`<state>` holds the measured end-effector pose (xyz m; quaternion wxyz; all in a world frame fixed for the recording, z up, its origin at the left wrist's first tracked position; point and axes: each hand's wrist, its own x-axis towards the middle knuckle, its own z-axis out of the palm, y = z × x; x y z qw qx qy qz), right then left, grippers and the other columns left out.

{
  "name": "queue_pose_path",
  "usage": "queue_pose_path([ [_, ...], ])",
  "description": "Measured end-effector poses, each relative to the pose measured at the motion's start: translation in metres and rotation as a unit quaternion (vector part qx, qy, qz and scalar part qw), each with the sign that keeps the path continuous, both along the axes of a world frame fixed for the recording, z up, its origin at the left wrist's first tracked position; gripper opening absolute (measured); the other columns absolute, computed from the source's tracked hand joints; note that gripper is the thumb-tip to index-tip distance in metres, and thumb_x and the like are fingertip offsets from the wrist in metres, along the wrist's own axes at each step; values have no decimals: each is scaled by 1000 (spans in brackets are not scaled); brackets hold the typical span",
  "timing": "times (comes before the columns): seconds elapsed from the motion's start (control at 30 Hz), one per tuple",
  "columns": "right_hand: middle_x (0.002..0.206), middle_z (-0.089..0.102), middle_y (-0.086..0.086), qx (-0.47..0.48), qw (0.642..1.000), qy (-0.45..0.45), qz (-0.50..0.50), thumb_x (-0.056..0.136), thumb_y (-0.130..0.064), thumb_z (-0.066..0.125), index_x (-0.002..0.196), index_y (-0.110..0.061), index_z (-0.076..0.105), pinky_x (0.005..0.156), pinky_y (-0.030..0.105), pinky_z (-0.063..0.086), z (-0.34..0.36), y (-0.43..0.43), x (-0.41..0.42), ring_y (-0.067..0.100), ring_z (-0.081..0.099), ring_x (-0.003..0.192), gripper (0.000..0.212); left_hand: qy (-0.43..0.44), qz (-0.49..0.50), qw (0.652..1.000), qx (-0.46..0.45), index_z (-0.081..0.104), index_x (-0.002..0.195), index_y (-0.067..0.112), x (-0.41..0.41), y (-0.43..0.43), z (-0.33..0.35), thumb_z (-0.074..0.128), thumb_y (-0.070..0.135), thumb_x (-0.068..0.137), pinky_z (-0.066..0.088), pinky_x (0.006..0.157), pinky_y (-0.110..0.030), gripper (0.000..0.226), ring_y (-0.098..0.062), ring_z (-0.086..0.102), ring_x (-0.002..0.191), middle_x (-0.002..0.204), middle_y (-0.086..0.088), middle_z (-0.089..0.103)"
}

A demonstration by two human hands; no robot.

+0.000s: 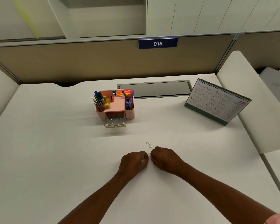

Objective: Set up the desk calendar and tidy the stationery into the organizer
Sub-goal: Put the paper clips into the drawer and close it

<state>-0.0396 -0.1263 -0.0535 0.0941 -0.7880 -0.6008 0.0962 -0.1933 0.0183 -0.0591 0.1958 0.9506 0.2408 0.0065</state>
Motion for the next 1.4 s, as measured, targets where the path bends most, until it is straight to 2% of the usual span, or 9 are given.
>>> queue_pose_path([
  [0.13,95,61,6,-53,998,45,-8,93,-26,51,96,-16,59,62,40,45,5,8,2,32,63,79,13,32,1,999,-29,66,108,34,6,4,1,59,51,91,48,75,-29,25,-16,69,91,93,6,75],
  [0.27,102,62,-1,-64,992,112,-18,89,-23,59,101,-20,62,70,27,35,12,11,6,20,59,89,12,50,1,998,-47,63,104,30,10,2,1,59,44,89,50,77,-31,22,-18,68,91,92,6,73],
  [0.5,97,63,0,-56,989,132,-20,89,-21,60,95,-19,66,69,27,35,13,9,9,20,59,86,9,34,9,997,-63,60,101,30,8,-4,4,58,45,90,45,70,-30,18,-17,67,84,83,7,69],
  [0.63,94,63,-3,-36,987,151,-30,90,-24,59,93,-22,65,70,33,46,11,5,10,19,59,83,7,9,48,990,-133,62,100,34,1,-2,7,64,47,93,38,59,-23,15,-7,57,67,62,12,55],
  [0.77,92,64,-7,-20,983,178,-51,89,-26,59,90,-26,66,72,33,48,9,2,9,13,58,83,7,-22,80,980,-178,67,95,35,-7,-4,8,68,45,91,39,57,-21,11,-6,53,61,60,10,55],
  [1.0,82,68,-13,42,940,261,-216,82,-27,72,82,-26,69,70,25,50,3,2,10,4,61,79,3,-106,162,955,-222,71,86,35,-10,14,30,75,37,86,45,57,-31,4,-6,46,51,53,8,50],
  [1.1,77,68,-11,45,926,281,-248,80,-24,77,77,-24,68,67,24,49,1,8,8,5,61,75,9,-167,216,940,-205,75,84,33,-11,42,52,77,29,86,46,57,-31,5,-6,46,50,54,-1,54],
  [1.23,73,65,-10,30,929,270,-250,80,-27,75,75,-24,64,66,30,49,-1,15,7,6,59,72,13,-218,284,924,-131,79,93,31,-7,96,85,76,30,89,50,59,-33,5,-10,56,54,58,2,62],
  [1.4,77,63,-9,23,931,264,-251,83,-27,73,78,-25,62,66,28,47,-4,15,4,7,58,74,13,-113,312,943,34,82,101,27,10,146,105,73,33,91,40,61,-25,15,-22,69,80,88,-1,78],
])
